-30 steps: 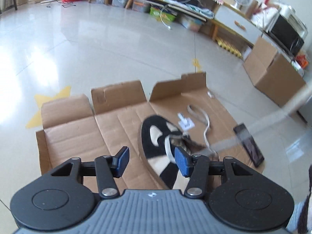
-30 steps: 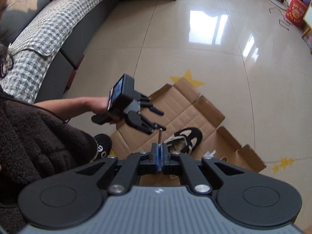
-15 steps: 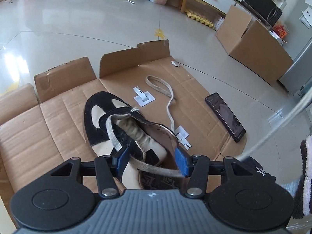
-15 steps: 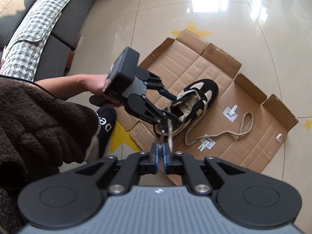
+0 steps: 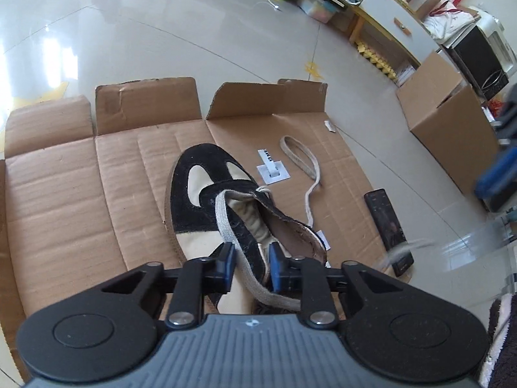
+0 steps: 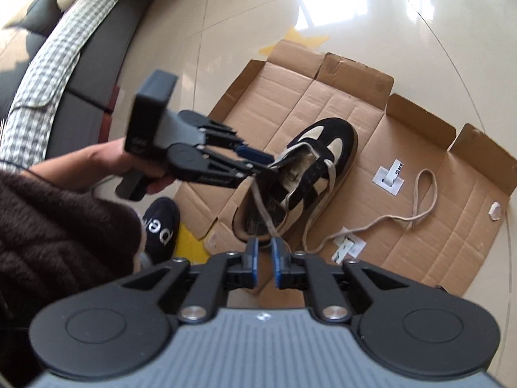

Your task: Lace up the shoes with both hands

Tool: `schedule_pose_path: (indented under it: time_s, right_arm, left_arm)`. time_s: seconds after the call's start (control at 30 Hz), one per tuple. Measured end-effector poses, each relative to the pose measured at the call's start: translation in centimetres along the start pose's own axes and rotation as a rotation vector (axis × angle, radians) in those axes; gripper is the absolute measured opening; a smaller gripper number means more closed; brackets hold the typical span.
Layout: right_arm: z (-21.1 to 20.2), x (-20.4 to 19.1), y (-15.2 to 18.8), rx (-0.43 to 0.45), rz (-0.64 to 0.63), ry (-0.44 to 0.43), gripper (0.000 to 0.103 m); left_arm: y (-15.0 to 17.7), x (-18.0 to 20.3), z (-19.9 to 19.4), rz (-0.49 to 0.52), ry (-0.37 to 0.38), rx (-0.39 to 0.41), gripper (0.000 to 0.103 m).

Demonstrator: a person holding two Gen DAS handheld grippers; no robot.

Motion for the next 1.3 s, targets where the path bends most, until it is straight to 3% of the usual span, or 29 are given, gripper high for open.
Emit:
schedule_pose_path:
  time_s: [0.07,0.17,0.23,0.47,0.6,0.67,0.77,0.83,0.87,0.9,1.07,1.13,1.17,1.3]
  right_arm:
    - [1.1,1.1,-0.2,0.005,0.017,-0.005,0.019]
    - [1.5,2.7,-0.6,0.048,0.046,0.035,0.033]
    - [1.5,4.2,-1.0,0.089,0.089,0.071,0.035]
    - [3.4,8.5,-0.9,0.164,0.232,0.146,0.035]
    - [6.0,9.0,-0.6,0.163,0.164,0.269,0.034]
    - [7.9,9.5,-0.4,0.151,0.113,0.35,0.032]
    - [10.0,11.0,-0.6,0.149,0.1,0.377,0.03]
    - [11.4,12.0,-1.2,0.15,0.117,0.364,0.029]
    - [11.8,12.2,-1.4,0.15,0.116,0.367,0.029]
    - [12.3,12.4,-1.6,0.149,0.112,0.374,0.027]
    - [14.9,14.6,-2.7,0.118,0.119,0.408,0.026]
    - [15.5,15.2,-2.7,0.107,0.139,0.392,0.017]
    - [15.9,15.6,-2.7,0.098,0.145,0.379,0.0]
    - [15.5,15.7,-2.8,0.109,0.162,0.335,0.001]
  left_arm:
    - [-0.2,-0.2,-0.3,-0.01,0.013,-0.005,0.014]
    - [-0.4,-0.2,-0.8,-0.012,0.022,-0.009,0.011]
    - [-0.6,0.3,-1.3,-0.005,0.037,0.001,0.004]
    - [-1.6,4.5,-1.7,0.091,0.129,0.0,0.004]
    - [0.0,7.1,0.6,0.153,0.194,-0.092,0.004]
    - [1.9,8.5,2.4,0.208,0.209,-0.185,0.004]
    - [3.7,9.7,3.6,0.269,0.204,-0.26,0.011]
    - [4.2,10.3,3.5,0.303,0.2,-0.267,0.027]
    - [4.5,10.5,3.4,0.32,0.198,-0.271,0.041]
    - [4.7,10.6,3.3,0.328,0.198,-0.27,0.049]
    - [3.7,8.5,2.3,0.252,0.183,-0.223,0.05]
    - [3.2,7.8,2.1,0.227,0.168,-0.21,0.05]
    - [2.9,7.4,2.0,0.212,0.156,-0.2,0.05]
    - [1.6,6.7,1.3,0.198,0.107,-0.166,0.05]
Point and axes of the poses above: each gripper's, at about its wrist camera, not at the fingertips, and z roughly the way its jaws point, x to its right, y to its underside, the point moved 4 cm from there along z, roughly the way its jaws point, and after that the axes turned 8 degrees about y, right-handed, at the moved point
